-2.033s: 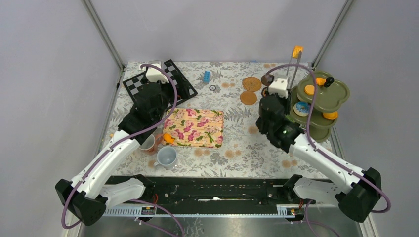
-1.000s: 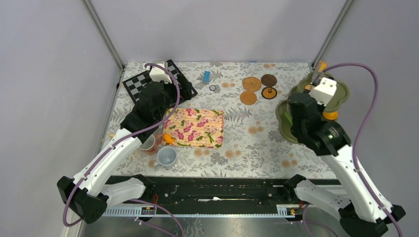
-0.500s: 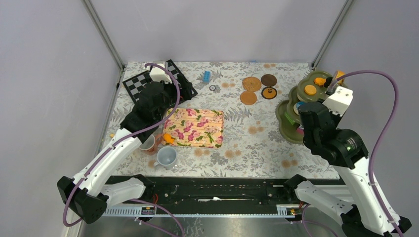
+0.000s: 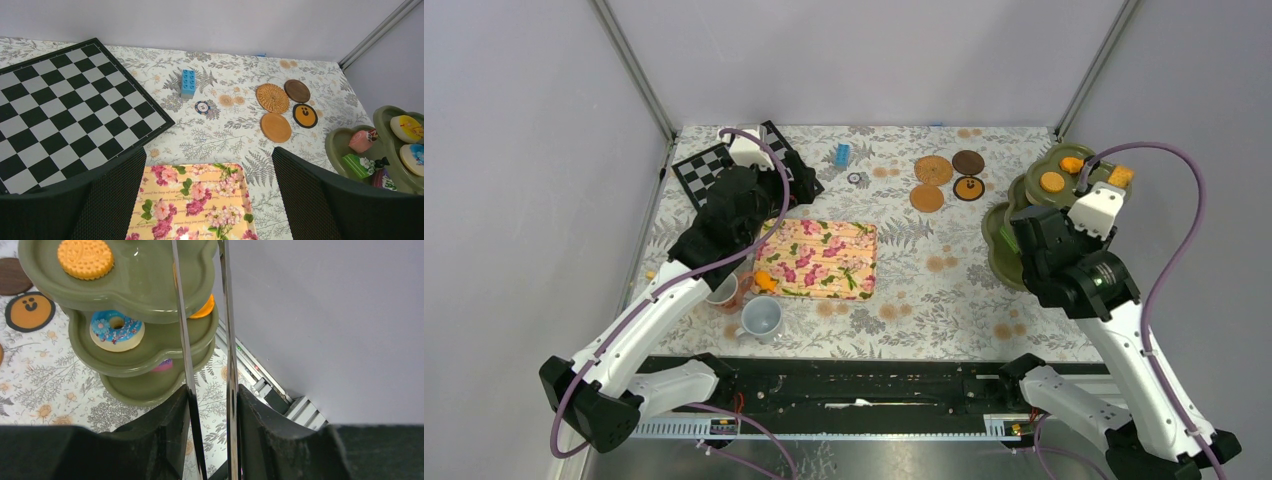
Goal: Serve the afternoon tea
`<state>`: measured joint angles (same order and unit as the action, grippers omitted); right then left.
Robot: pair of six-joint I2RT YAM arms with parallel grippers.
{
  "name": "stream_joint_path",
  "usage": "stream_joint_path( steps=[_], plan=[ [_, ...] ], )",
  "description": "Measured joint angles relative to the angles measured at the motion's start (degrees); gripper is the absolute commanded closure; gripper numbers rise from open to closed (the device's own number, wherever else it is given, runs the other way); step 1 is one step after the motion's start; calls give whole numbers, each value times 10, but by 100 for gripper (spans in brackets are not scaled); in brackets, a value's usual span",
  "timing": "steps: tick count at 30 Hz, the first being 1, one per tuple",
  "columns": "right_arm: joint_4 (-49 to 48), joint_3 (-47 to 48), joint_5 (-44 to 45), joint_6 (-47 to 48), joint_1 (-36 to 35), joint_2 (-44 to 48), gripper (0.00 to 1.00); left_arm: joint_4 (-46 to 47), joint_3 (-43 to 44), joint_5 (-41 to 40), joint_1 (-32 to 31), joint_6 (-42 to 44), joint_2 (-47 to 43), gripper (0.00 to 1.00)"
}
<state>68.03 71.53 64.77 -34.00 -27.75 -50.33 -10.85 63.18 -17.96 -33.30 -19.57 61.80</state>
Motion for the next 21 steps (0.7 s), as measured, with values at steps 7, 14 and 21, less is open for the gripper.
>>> stream_joint_path(
  steps=[7,14,21],
  plan=[
    [-52,-30,-27,32,36,-1,54,0,0,0,-3,0,0,1],
    [-116,-57,-60,78,85,3,53,0,0,0,-3,0,-3,1],
    [-132,-45,-107,106,103,-4,53,0,0,0,-3,0,-3,1]
  ],
)
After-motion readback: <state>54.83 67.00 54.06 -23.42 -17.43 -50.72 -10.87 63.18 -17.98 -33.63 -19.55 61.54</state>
